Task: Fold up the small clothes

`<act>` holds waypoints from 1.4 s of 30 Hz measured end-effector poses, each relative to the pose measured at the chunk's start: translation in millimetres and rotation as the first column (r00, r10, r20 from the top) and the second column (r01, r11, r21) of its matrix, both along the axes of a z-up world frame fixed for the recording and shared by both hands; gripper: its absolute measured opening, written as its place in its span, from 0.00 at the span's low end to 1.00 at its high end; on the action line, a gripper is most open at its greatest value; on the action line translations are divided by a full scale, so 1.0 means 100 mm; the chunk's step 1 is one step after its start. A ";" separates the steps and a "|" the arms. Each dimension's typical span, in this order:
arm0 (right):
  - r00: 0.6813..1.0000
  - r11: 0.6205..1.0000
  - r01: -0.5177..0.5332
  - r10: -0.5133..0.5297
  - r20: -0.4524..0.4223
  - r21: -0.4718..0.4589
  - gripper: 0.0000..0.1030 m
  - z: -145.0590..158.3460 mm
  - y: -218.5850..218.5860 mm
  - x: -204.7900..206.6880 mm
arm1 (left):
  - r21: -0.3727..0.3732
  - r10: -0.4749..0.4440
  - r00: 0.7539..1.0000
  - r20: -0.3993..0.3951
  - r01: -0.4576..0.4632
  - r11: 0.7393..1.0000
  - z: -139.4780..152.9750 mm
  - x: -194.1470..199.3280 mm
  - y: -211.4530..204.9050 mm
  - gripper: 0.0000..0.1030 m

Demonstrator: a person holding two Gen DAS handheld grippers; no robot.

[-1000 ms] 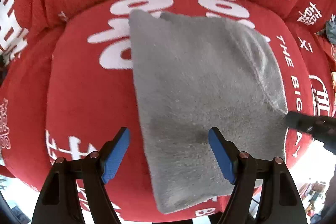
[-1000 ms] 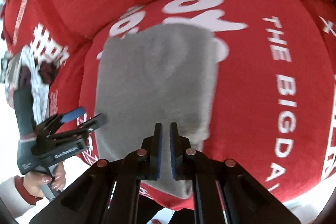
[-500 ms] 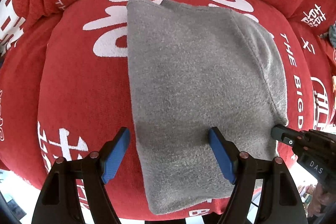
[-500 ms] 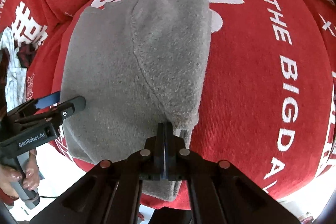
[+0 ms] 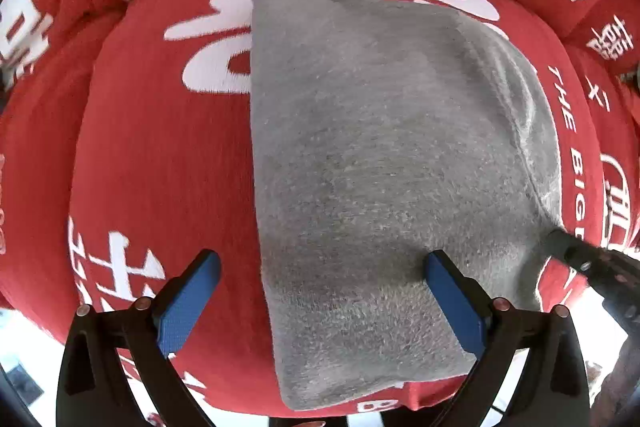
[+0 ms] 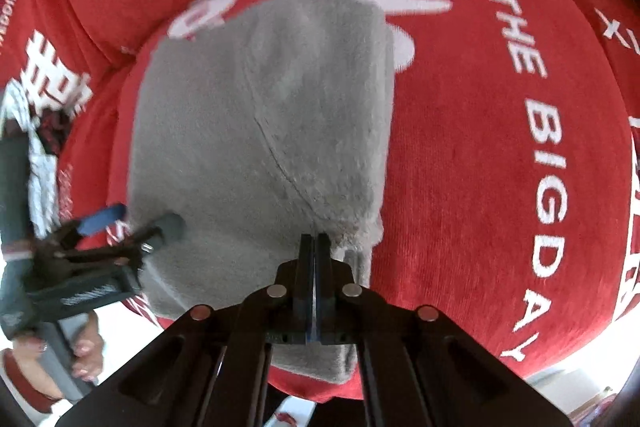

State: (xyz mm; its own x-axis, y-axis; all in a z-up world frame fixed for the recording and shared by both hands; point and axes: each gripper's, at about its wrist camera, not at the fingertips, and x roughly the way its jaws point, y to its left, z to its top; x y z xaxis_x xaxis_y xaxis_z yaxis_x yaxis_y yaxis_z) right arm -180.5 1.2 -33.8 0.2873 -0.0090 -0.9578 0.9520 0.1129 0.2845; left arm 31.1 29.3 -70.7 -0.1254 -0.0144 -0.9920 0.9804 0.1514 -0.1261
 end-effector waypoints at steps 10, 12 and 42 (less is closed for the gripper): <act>0.996 1.000 0.013 -0.010 -0.086 0.029 0.00 -0.26 -0.21 0.00 | 0.044 0.019 1.000 0.011 -0.020 0.999 -0.10 0.00 -0.07 0.99; 0.997 0.999 0.012 -0.009 -0.082 0.034 0.00 -0.24 -0.20 -0.03 | 0.057 0.031 1.000 -0.006 -0.031 0.998 -0.11 0.00 -0.06 0.99; 0.993 0.996 0.055 -0.047 -0.108 0.073 0.74 0.62 0.27 0.17 | 0.019 -0.023 0.997 0.078 0.022 1.000 1.02 0.25 0.28 0.99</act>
